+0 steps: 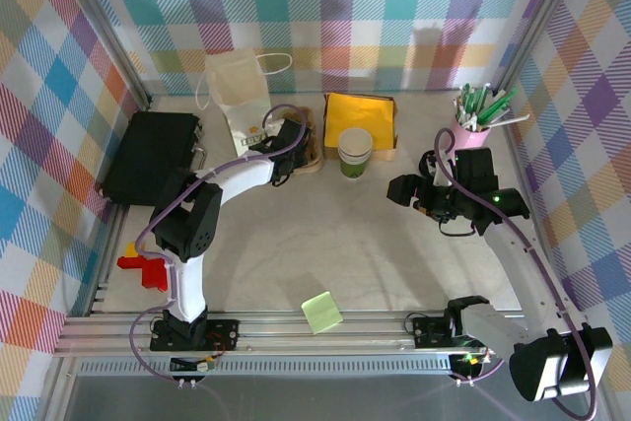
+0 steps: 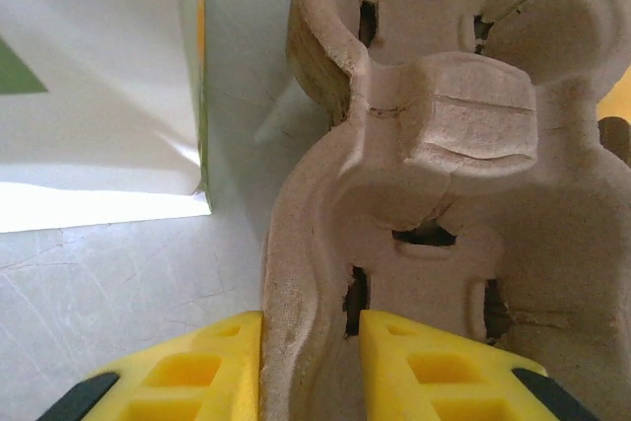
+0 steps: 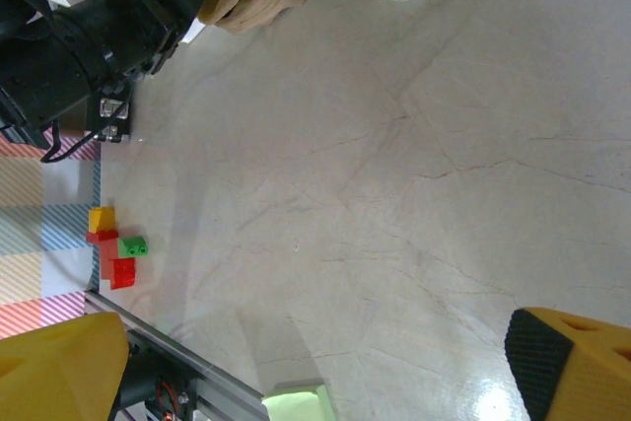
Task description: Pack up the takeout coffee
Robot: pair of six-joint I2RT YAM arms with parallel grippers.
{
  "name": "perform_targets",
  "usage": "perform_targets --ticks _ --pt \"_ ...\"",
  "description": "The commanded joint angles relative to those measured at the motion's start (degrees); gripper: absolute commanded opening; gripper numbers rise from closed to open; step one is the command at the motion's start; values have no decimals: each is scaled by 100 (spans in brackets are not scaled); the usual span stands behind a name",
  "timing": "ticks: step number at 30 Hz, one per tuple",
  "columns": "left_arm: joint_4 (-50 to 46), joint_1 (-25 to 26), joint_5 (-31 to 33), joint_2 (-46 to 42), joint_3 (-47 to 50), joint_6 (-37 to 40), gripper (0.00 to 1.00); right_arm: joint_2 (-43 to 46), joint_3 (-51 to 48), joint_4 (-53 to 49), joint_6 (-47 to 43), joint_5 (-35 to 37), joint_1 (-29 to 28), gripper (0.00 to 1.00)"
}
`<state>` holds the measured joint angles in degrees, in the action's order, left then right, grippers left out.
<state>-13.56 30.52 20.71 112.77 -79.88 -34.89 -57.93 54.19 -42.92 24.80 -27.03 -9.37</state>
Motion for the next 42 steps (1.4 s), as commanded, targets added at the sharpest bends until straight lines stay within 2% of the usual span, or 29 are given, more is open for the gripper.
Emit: perform_targets --ticks 1,16,29,42 --pt "-164 24 143 -49 -168 124 28 -25 6 -28 -107 -4 -30 99" --pt "-147 -11 19 -181 -203 125 13 -34 14 -48 -111 4 -30 99" --pt "178 -220 -919 -568 -81 -175 3 36 116 -164 -147 118 -30 99" --pt "121 -276 -1479 -1072 -136 -35 0 100 300 -249 -136 132 -30 99"
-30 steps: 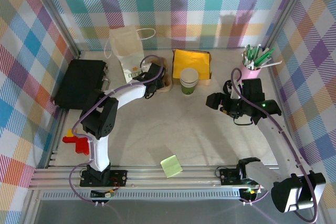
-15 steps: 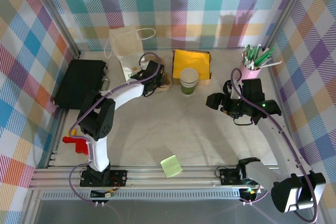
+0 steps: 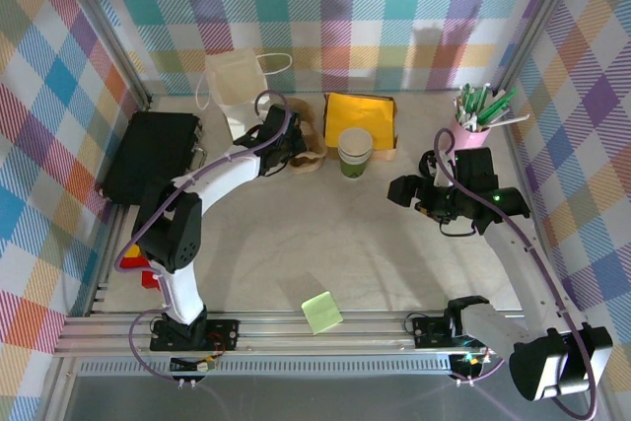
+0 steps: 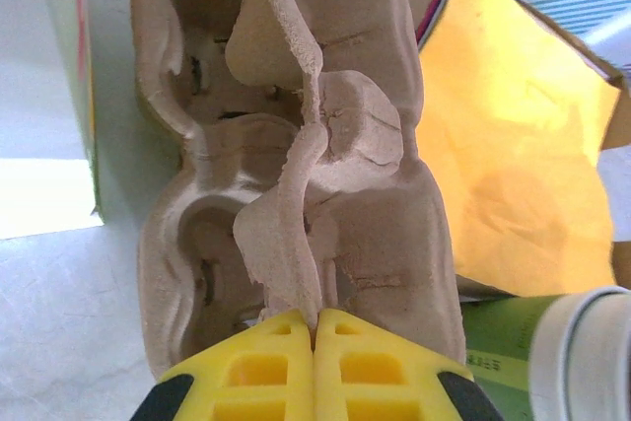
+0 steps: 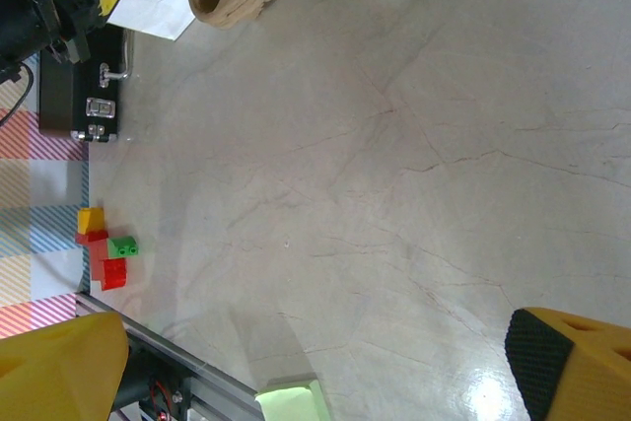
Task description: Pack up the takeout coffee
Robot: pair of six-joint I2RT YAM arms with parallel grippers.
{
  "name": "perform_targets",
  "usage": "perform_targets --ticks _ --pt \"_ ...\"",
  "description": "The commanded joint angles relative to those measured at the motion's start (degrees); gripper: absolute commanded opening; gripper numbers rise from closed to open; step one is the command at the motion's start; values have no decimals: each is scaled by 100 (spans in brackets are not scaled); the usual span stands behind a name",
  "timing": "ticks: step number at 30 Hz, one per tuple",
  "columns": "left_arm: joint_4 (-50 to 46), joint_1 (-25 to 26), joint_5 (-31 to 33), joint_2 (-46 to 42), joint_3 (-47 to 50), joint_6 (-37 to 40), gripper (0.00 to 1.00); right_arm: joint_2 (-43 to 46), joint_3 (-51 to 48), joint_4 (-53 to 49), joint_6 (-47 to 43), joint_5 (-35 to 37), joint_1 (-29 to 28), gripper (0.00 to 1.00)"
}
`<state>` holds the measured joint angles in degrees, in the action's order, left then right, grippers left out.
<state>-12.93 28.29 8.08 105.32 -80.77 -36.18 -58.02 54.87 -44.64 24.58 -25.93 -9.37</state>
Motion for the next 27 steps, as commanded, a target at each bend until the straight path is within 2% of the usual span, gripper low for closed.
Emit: perform_targets --ticks 1,6,16,21,27 --pt "14 -52 -284 -382 -69 124 0 122 270 -105 -119 26 -30 99" --pt "-254 -52 -545 -838 -115 306 0 252 468 -124 -227 -60 -30 100" --pt "-1626 -2 -1261 -2094 -199 1021 0 365 1121 -290 -534 -53 -255 94" --pt "-2197 18 -2086 -2558 -155 1368 0 237 1536 -358 -697 159 -650 91" --pt "-2682 112 -3159 -2886 -4 1876 0 -176 2131 -447 -935 696 -1414 88"
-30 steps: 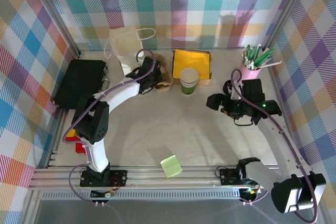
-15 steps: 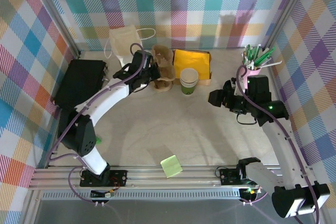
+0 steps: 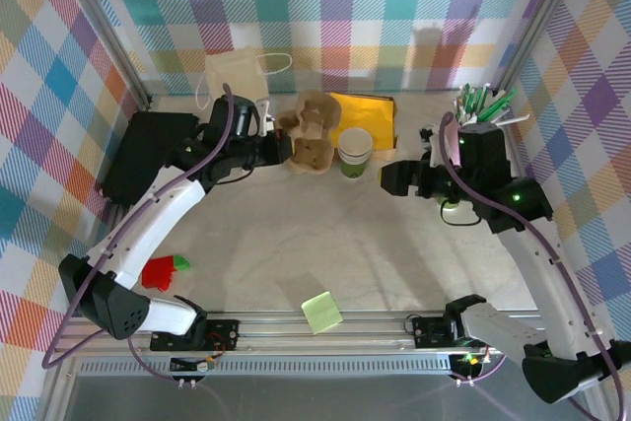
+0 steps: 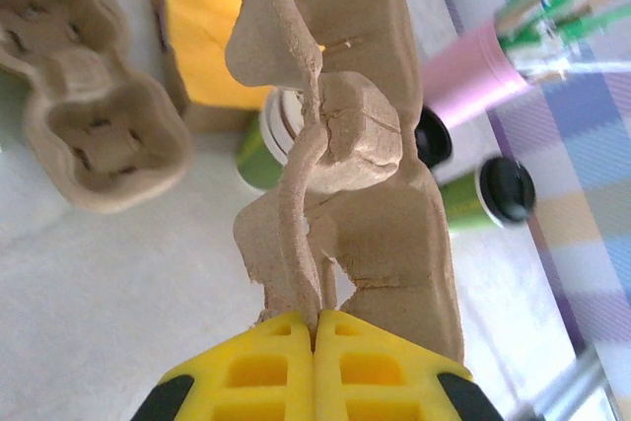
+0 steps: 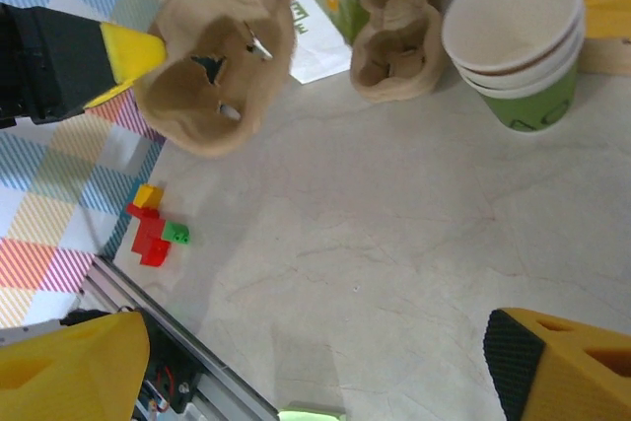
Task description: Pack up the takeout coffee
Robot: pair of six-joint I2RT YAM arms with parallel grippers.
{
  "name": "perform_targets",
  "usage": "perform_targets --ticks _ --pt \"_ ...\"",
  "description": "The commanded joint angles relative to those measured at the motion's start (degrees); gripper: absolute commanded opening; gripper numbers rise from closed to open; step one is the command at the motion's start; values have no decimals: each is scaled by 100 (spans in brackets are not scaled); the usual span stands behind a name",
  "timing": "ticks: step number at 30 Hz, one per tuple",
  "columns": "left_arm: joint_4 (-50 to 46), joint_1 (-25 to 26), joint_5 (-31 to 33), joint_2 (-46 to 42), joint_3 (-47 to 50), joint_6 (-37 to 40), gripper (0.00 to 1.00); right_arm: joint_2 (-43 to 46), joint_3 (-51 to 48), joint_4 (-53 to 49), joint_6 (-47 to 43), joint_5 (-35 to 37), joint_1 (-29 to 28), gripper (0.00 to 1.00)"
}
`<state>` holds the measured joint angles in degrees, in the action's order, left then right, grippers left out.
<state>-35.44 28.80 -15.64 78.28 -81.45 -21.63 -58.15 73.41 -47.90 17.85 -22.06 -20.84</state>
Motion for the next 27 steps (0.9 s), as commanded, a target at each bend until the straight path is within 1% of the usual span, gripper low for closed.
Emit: perform_targets --ticks 1,5,7,10,14,17,23,27 --pt "-478 86 -917 -227 128 529 0 -259 376 -130 -318 410 -416 87" --pt "-731 220 -1269 -280 259 1029 0 -703 781 -230 -571 740 -978 84" --pt "-824 258 -1556 -261 340 1222 0 -978 1035 -361 -737 966 -1276 82" --pt "-827 284 -1802 -261 498 1327 0 -1383 1374 -594 -1015 1334 -1686 80" --pt "-806 318 -1985 -226 641 1432 0 -1915 1687 -895 -1266 1723 -2055 76" --pt "-835 337 -2082 -182 674 1519 0 -2156 1695 -919 -1365 1861 -2216 73" --pt "-815 346 -2179 -195 740 1622 0 -2418 1522 -849 -1421 1988 -2273 69" --pt "-815 346 -2236 -189 774 1672 0 -2538 1445 -753 -1411 1902 -2292 68"
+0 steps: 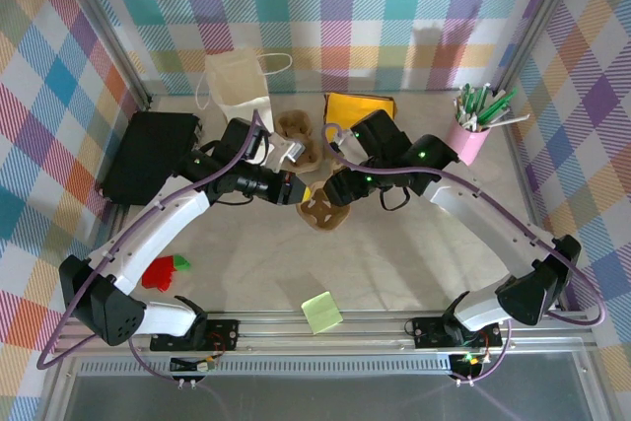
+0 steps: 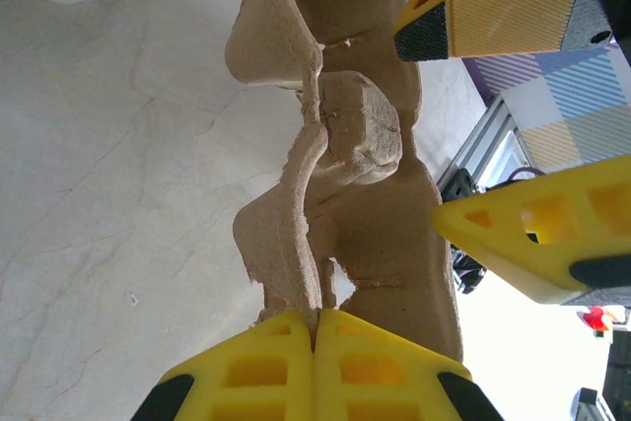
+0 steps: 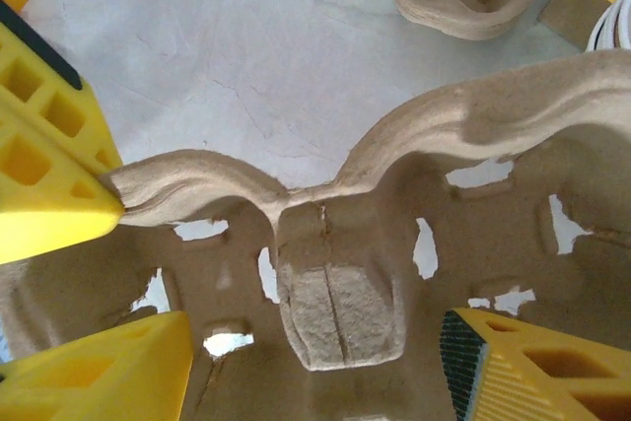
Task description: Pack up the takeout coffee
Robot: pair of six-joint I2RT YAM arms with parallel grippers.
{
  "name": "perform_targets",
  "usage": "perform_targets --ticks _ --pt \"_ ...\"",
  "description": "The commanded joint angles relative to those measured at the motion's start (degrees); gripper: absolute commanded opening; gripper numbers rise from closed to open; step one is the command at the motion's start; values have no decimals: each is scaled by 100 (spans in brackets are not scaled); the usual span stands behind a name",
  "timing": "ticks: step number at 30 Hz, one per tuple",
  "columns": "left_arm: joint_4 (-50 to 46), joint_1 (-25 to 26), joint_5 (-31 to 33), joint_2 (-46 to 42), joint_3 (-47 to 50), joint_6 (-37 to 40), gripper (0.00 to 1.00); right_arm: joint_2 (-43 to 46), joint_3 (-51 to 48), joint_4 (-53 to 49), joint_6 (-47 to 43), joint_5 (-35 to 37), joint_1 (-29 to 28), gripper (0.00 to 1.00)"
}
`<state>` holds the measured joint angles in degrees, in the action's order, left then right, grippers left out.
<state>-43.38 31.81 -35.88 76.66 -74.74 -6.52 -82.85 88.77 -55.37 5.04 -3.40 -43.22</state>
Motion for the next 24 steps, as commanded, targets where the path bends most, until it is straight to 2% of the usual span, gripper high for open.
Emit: perform_targets --ticks 1,14,18,23,24 --pt "-22 44 -218 -29 101 168 0 -96 -117 16 -135 13 -61 68" --pt "5 44 -296 -20 134 222 0 -362 -463 156 -157 -152 -112 63" --pt "-20 44 -269 11 110 231 0 -381 -489 193 -161 -160 -116 53" --pt "-56 44 -234 9 61 217 0 -366 -462 199 -168 -101 -123 48" --pt "-73 40 -199 0 42 192 4 -359 -449 181 -170 -77 -125 47"
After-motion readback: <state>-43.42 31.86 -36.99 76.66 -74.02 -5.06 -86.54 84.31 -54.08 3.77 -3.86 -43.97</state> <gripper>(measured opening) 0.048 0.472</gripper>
